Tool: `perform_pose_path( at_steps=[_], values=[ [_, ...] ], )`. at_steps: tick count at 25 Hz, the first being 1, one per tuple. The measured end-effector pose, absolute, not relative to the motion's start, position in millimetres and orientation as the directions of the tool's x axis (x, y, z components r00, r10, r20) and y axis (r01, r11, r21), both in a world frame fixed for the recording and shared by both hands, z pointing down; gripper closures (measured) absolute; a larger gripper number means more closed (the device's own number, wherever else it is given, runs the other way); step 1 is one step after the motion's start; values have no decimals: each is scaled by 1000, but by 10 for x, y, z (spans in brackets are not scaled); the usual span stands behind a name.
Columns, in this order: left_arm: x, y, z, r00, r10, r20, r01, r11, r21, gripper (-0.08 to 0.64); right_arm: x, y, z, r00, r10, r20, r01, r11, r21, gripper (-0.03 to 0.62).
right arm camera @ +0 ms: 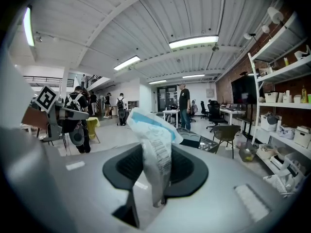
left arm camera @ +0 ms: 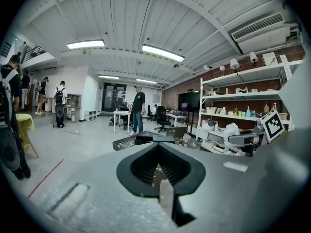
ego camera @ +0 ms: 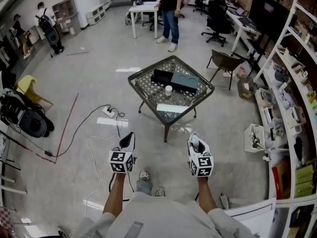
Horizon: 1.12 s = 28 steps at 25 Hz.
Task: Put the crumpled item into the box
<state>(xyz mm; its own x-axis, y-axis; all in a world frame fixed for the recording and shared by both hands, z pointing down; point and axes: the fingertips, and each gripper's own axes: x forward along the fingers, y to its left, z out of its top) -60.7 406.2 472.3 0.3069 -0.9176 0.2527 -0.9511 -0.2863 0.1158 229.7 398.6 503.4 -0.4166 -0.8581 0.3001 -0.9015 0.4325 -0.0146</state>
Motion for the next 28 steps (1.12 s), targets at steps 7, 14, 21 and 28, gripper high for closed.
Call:
perform_pose_path(
  at_steps=[7,14,21,28],
  values=[
    [-548,3625,4822,324,-909,264,-946,-301,124,554,2318,3589,5118,-410,-855,317,-904,428,-13,477],
    [-665,2874,4835,349,-904,247,-936,-324,139,554,2212,2919,5060,-382,-871,308,-914,405,12,477],
    [-941,1982,4755,386,-892,236,-921,-358,153,554,1934,2105,4914,-348,-889,297,-929,369,18,477],
    [-1302,1118,4759,411,-884,225,-910,-380,167,554,1541,1288,4868,-332,-896,297,-932,359,42,476]
  ],
)
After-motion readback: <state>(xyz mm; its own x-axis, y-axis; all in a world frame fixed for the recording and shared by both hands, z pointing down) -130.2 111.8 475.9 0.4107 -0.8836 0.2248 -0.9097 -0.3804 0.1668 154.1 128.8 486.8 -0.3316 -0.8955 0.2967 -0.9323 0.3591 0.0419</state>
